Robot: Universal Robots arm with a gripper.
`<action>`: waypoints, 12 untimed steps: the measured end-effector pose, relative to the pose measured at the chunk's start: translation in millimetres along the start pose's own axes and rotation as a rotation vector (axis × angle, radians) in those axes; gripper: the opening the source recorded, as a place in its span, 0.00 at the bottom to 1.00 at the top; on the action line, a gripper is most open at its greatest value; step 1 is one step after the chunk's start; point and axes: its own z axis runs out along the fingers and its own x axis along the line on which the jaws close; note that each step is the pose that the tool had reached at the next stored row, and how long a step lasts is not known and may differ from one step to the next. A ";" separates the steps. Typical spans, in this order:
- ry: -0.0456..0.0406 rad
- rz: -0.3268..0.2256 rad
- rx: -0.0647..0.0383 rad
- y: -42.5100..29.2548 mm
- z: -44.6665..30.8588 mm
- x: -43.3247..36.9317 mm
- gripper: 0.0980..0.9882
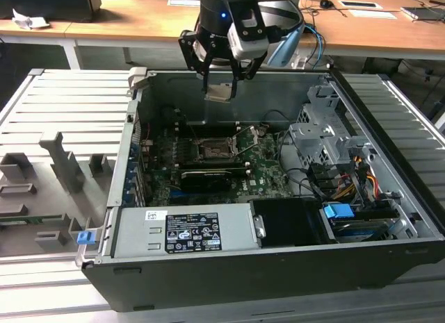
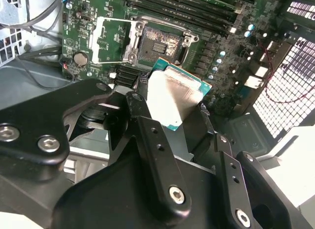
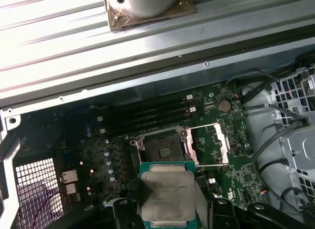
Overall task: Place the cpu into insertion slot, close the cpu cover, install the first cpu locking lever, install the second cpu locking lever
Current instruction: 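Place the cpu into insertion slot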
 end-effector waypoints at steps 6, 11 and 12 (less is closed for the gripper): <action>-0.0034 0.038 -0.001 0.0 0.5 0.0 0.48; -0.0058 0.065 -0.001 -0.1 0.8 0.0 0.48; -0.0064 0.071 -0.001 -0.1 0.9 0.0 0.48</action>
